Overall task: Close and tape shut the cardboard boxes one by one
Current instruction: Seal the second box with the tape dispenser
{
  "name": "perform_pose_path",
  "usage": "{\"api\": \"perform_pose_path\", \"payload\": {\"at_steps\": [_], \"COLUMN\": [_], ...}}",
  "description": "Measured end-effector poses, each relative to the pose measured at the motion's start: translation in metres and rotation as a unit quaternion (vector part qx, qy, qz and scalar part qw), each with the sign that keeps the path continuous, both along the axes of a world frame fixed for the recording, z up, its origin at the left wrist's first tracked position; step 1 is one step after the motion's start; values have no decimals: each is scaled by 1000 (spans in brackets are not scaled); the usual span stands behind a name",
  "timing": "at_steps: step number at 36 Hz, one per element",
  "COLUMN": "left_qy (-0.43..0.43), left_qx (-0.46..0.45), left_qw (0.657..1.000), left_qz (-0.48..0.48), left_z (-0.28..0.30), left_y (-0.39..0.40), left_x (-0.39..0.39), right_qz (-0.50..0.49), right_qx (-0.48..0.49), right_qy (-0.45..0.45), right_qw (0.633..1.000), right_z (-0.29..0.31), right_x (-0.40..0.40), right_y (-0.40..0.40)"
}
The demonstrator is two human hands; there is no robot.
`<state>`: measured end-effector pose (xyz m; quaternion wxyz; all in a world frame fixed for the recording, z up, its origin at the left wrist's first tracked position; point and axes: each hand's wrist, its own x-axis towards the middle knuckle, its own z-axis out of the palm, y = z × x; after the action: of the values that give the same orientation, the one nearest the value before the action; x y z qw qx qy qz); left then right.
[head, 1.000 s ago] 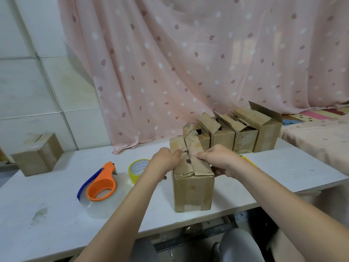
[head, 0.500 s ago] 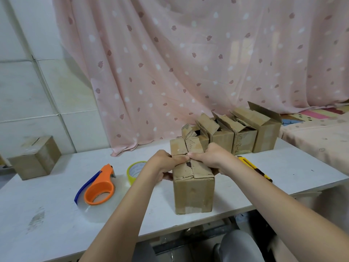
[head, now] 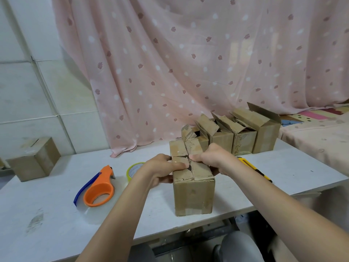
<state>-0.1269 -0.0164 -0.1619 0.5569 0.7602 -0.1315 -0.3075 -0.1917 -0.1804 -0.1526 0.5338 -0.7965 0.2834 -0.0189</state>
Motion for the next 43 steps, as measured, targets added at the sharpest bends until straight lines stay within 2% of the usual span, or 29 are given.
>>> {"api": "perform_pose_path", "payload": {"at_steps": [6,11,16,19,21,24,27,29,32,34,37,39,43], "left_qy": [-21,16,47,61,61,27,-16,-76,-153,-231,-339,-345,-332], "left_qx": [25,-12,-37,-57,-72,-58,-13,30,40,83,220,310,468], "left_qw": [999,999,998,996,995,997,999,997,987,967,913,885,819], "left_qz": [1,37,17,6,-12,-39,-27,-3,36,62,57,38,6], "left_z": [2,-5,-9,-10,-11,-14,-15,-15,-7,-2,3,2,-5], "left_y": [-3,-1,7,12,16,21,31,40,58,73,99,115,144], "left_x": [1,5,8,9,7,6,6,10,21,32,47,57,73], "right_qz": [2,1,-2,-5,3,24,30,14,15,67,186,221,218], "right_qx": [-6,-11,-24,-56,-112,-219,-272,-303,-371,-427,-506,-527,-529], "right_qy": [-4,-5,-11,-17,-17,6,7,-25,-106,-138,-77,-47,-23], "right_qw": [1000,1000,1000,998,994,975,962,952,922,891,839,820,820], "right_z": [-2,-3,-8,-11,-12,-9,-9,-9,1,11,13,7,-3], "right_x": [-1,-1,-2,-1,-1,-7,-9,-10,-18,-25,-31,-30,-29], "right_y": [1,1,0,0,3,10,10,11,23,37,54,58,58]}}
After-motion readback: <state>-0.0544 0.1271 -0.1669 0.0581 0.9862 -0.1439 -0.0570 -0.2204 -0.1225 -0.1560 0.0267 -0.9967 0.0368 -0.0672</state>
